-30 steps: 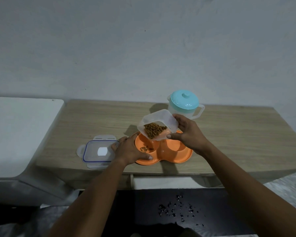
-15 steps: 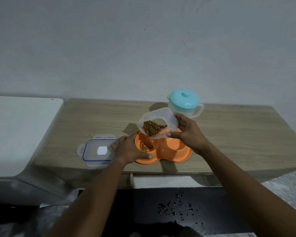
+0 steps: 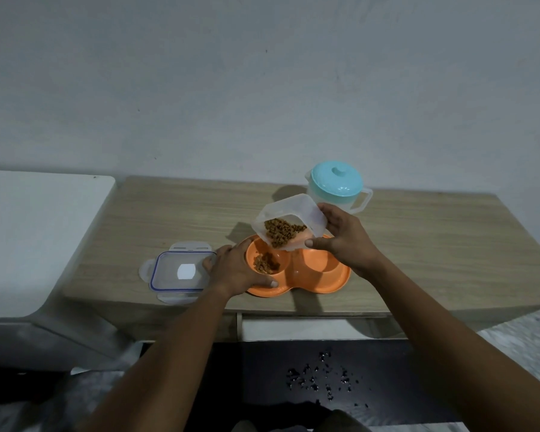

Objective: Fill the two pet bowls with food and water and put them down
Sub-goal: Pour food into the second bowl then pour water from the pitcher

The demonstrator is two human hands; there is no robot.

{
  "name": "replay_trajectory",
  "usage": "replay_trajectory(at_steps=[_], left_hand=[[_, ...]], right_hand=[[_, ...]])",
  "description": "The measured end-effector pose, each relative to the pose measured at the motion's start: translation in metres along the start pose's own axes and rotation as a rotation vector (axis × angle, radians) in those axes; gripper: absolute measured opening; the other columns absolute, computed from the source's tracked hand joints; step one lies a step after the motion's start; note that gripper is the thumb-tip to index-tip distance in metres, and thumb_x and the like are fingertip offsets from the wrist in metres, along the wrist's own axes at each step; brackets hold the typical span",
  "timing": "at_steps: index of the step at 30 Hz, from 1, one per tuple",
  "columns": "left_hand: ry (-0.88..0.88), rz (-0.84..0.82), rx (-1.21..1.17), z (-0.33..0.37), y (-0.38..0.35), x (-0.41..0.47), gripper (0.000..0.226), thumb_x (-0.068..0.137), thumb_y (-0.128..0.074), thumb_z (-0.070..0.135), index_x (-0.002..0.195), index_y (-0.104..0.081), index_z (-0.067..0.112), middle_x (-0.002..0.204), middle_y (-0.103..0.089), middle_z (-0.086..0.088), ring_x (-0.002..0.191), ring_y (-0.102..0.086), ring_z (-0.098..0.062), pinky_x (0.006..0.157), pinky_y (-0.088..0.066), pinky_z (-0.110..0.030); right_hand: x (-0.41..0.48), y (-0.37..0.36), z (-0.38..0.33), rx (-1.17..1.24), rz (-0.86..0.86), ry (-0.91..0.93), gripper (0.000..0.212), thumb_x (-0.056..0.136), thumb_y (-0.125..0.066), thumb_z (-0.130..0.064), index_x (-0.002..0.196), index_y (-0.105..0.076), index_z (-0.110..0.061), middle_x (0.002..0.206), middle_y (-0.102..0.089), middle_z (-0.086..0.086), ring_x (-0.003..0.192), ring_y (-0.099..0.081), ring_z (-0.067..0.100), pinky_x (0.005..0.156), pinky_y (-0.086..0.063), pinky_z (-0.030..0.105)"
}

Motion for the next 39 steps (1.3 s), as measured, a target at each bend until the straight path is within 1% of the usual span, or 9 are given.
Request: replay_trajectory(at_steps=[4, 7, 11, 19, 23, 27, 31, 36, 39], left_hand=[[-0.006, 0.001, -0.024, 0.0005, 0.0007, -0.0003, 0.114, 0.034, -0.082, 0.072, 0.138, -0.042, 0.046, 0.128, -0.056, 0.004, 0.131, -0.034, -0.022, 0.104, -0.038, -0.047], [-0.005, 0.001, -0.011, -0.0007, -0.0009, 0.0004, 0.114, 0.033, -0.081, 0.074, 0.137, -0.042, 0.048, 0.126, -0.058, 0.006, 0.129, -0.036, -0.022, 0.102, -0.039, -0.046], [0.015, -0.004, -0.038, -0.0018, -0.0011, 0.0001, 0.119, 0.033, -0.083, 0.073, 0.14, -0.039, 0.047, 0.128, -0.055, 0.002, 0.13, -0.035, -0.022, 0.102, -0.039, -0.042], [0.011, -0.001, -0.024, -0.0018, -0.0011, 0.001, 0.121, 0.033, -0.082, 0.073, 0.142, -0.037, 0.047, 0.131, -0.055, 0.003, 0.132, -0.034, -0.022, 0.104, -0.038, -0.043], [0.008, -0.001, 0.001, -0.001, 0.0001, 0.0008, 0.118, 0.033, -0.08, 0.076, 0.139, -0.04, 0.046, 0.129, -0.056, 0.003, 0.131, -0.037, -0.023, 0.105, -0.036, -0.049], [0.013, -0.009, 0.007, -0.0012, -0.0004, 0.0001, 0.118, 0.034, -0.08, 0.075, 0.14, -0.04, 0.045, 0.13, -0.056, 0.004, 0.132, -0.036, -0.022, 0.102, -0.035, -0.044], [0.014, 0.006, 0.012, -0.0023, -0.0002, 0.0004, 0.116, 0.032, -0.078, 0.078, 0.137, -0.04, 0.048, 0.125, -0.058, 0.006, 0.132, -0.035, -0.021, 0.106, -0.033, -0.052], [-0.002, -0.003, -0.016, 0.0012, 0.0019, -0.0009, 0.112, 0.036, -0.082, 0.071, 0.138, -0.042, 0.046, 0.112, -0.054, 0.009, 0.13, -0.036, -0.021, 0.105, -0.034, -0.048], [-0.003, 0.001, -0.009, 0.002, 0.0022, -0.0012, 0.114, 0.036, -0.082, 0.072, 0.139, -0.041, 0.046, 0.12, -0.057, 0.006, 0.131, -0.036, -0.022, 0.105, -0.033, -0.047]], right_hand=[[0.0003, 0.002, 0.0014, 0.045, 0.012, -0.011, 0.071, 0.07, -0.086, 0.006, 0.134, -0.059, -0.007, 0.131, -0.068, 0.007, 0.125, -0.063, 0.021, 0.107, -0.051, 0.046], [-0.0009, 0.0027, 0.0033, 0.045, 0.011, -0.017, 0.07, 0.07, -0.086, 0.007, 0.134, -0.059, -0.007, 0.13, -0.069, 0.006, 0.123, -0.065, 0.019, 0.106, -0.052, 0.044], [-0.0021, 0.004, 0.0039, 0.045, 0.009, -0.016, 0.071, 0.071, -0.086, 0.006, 0.135, -0.058, -0.008, 0.129, -0.069, 0.004, 0.122, -0.065, 0.017, 0.105, -0.053, 0.041], [-0.0034, 0.0047, 0.0029, 0.059, 0.015, -0.013, 0.072, 0.071, -0.085, 0.008, 0.136, -0.058, -0.008, 0.13, -0.069, 0.003, 0.122, -0.065, 0.014, 0.103, -0.054, 0.037], [-0.0037, 0.0025, 0.0034, 0.037, 0.001, -0.008, 0.071, 0.07, -0.086, 0.006, 0.134, -0.059, -0.011, 0.13, -0.069, 0.002, 0.123, -0.064, 0.014, 0.104, -0.054, 0.038], [-0.0037, 0.002, 0.0053, 0.035, 0.002, -0.009, 0.071, 0.07, -0.086, 0.006, 0.134, -0.058, -0.009, 0.13, -0.068, 0.004, 0.123, -0.064, 0.017, 0.104, -0.054, 0.039], [-0.0023, 0.0024, 0.0089, 0.082, 0.011, -0.029, 0.07, 0.071, -0.085, 0.008, 0.134, -0.059, -0.007, 0.129, -0.069, 0.007, 0.123, -0.065, 0.021, 0.102, -0.055, 0.038], [-0.0013, 0.0034, 0.0086, 0.072, 0.01, -0.027, 0.072, 0.07, -0.085, 0.008, 0.136, -0.058, -0.007, 0.13, -0.069, 0.005, 0.123, -0.065, 0.018, 0.101, -0.055, 0.033], [-0.0014, 0.0033, 0.0088, 0.062, 0.009, -0.023, 0.073, 0.07, -0.085, 0.007, 0.136, -0.058, -0.008, 0.131, -0.068, 0.005, 0.124, -0.064, 0.017, 0.103, -0.055, 0.037]])
Point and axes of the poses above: each hand's wrist, its own x-axis towards the middle knuckle, its own y-axis out of the back of the hand, z = x × y, the point moved 3 cm from there along x, towards the middle knuckle
